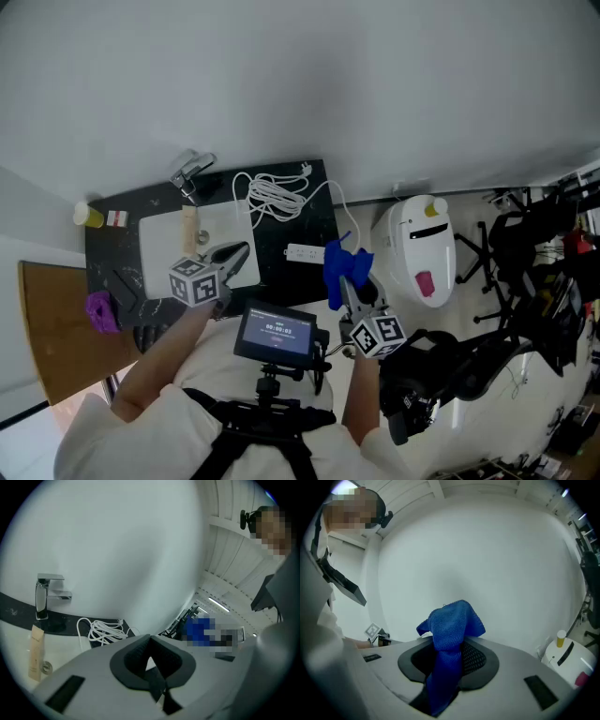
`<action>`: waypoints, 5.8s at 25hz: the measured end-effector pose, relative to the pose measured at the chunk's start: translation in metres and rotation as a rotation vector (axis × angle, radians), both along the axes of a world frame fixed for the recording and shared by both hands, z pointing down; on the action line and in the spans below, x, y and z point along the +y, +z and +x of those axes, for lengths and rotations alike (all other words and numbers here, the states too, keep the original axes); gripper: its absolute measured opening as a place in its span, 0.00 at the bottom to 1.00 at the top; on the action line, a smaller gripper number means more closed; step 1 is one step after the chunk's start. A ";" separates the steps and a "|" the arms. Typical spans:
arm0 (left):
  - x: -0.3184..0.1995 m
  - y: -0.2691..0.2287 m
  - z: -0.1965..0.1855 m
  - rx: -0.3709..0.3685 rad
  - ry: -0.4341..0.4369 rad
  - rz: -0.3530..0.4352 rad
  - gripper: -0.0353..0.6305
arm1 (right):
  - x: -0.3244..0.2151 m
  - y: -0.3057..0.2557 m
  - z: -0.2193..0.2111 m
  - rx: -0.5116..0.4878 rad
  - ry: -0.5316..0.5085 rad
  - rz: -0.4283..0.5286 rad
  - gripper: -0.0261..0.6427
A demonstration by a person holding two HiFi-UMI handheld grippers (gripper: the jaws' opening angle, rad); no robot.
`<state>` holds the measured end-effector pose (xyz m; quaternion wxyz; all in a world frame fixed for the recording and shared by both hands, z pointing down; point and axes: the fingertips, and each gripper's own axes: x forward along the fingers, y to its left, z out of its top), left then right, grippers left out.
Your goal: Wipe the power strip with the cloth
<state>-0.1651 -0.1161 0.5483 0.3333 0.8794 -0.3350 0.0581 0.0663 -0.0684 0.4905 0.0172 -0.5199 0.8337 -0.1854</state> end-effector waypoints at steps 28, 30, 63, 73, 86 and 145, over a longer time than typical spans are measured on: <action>-0.031 0.043 -0.009 0.004 0.028 -0.060 0.07 | -0.064 0.067 -0.059 0.084 0.027 -0.119 0.20; -0.034 0.040 -0.004 0.008 0.015 -0.058 0.07 | -0.068 0.075 -0.062 0.121 -0.002 -0.121 0.20; -0.069 0.061 0.033 -0.103 0.072 -0.103 0.07 | -0.134 0.274 -0.105 0.303 -0.186 -0.440 0.20; -0.073 0.060 0.033 -0.091 0.080 -0.106 0.07 | -0.134 0.277 -0.099 0.298 -0.177 -0.470 0.20; -0.069 0.060 0.028 -0.089 0.087 -0.113 0.07 | -0.132 0.277 -0.094 0.290 -0.167 -0.477 0.20; -0.056 0.058 0.046 -0.104 0.100 -0.109 0.07 | -0.118 0.275 0.015 0.246 -0.006 -0.470 0.20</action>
